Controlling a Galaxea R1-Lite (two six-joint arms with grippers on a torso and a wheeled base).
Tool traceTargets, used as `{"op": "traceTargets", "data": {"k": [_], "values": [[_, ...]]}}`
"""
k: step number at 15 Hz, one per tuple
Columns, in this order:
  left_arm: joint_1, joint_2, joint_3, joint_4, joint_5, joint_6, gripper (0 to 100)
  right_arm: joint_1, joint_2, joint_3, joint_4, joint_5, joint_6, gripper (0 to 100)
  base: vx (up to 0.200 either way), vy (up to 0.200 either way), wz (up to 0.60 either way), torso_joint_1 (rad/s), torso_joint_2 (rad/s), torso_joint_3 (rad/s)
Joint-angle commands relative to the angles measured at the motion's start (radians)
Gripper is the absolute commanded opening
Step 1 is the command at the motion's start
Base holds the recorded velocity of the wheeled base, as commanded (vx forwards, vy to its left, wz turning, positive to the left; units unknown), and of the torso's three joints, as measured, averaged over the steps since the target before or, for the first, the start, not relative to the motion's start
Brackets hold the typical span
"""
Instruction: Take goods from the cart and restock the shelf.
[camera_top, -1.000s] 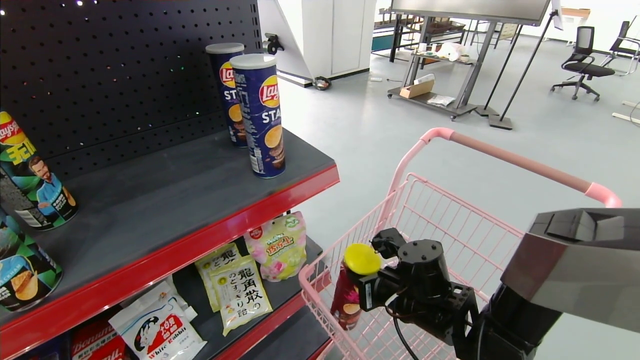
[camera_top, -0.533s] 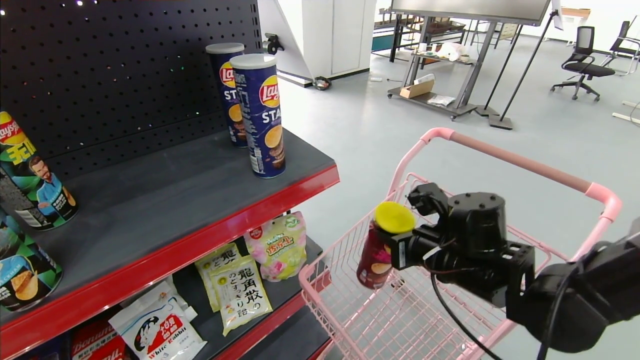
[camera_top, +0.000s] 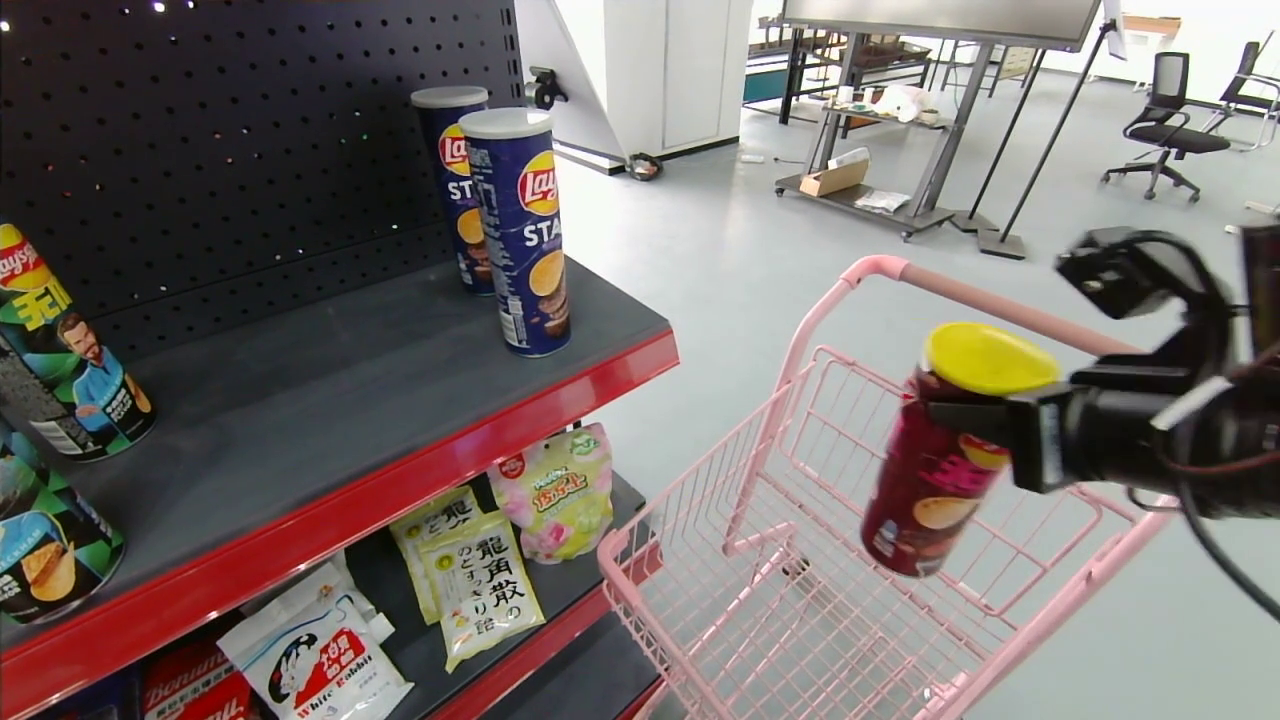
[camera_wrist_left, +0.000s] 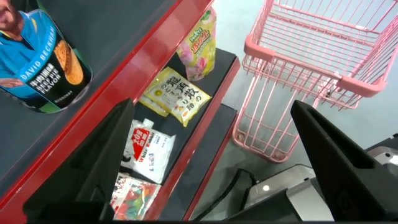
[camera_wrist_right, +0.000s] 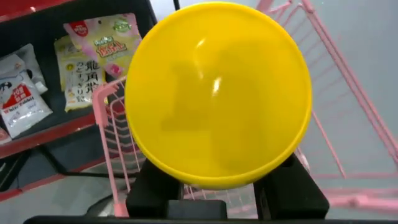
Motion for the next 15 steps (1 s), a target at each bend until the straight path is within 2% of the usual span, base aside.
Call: {"op": "traceTargets", "data": {"k": [1,2,3,4,6,11,15], "values": [[-0.002,-0.001,-0.003,0.002,-0.001,0.006,100,-0.030,-0.364,0.111,0.199,-0.012,-0.003,0,0.000,0.000,0.00,0.000,0.00,0.000],[-0.006,0.004,0.006,0.001,-0.005,0.028,100,-0.042,-0.480,0.179,0.214,-0.023,-0.014,0,0.000,0.000,0.00,0.000,0.00,0.000],[-0.006,0.012,0.018,-0.010,-0.008,0.032,100,-0.072,-0.535,0.199,0.258,-0.026,-0.049,0,0.000,0.000,0.00,0.000,0.00,0.000],[-0.006,0.016,0.044,-0.044,-0.008,0.032,100,-0.142,-0.569,0.209,0.323,-0.035,-0.099,0,0.000,0.000,0.00,0.000,0.00,0.000],[-0.005,0.018,0.075,-0.110,-0.010,0.032,100,-0.225,-0.598,0.214,0.335,-0.024,-0.161,0,0.000,0.000,0.00,0.000,0.00,0.000],[-0.005,0.029,0.066,-0.122,-0.005,0.032,100,-0.233,-0.624,0.214,0.337,-0.010,-0.163,0,0.000,0.000,0.00,0.005,-0.01,-0.010],[-0.005,0.030,0.064,-0.124,-0.004,0.046,100,-0.234,-0.621,0.214,0.338,-0.013,-0.161,0,0.000,0.000,0.00,0.170,-0.46,-0.284]]}}
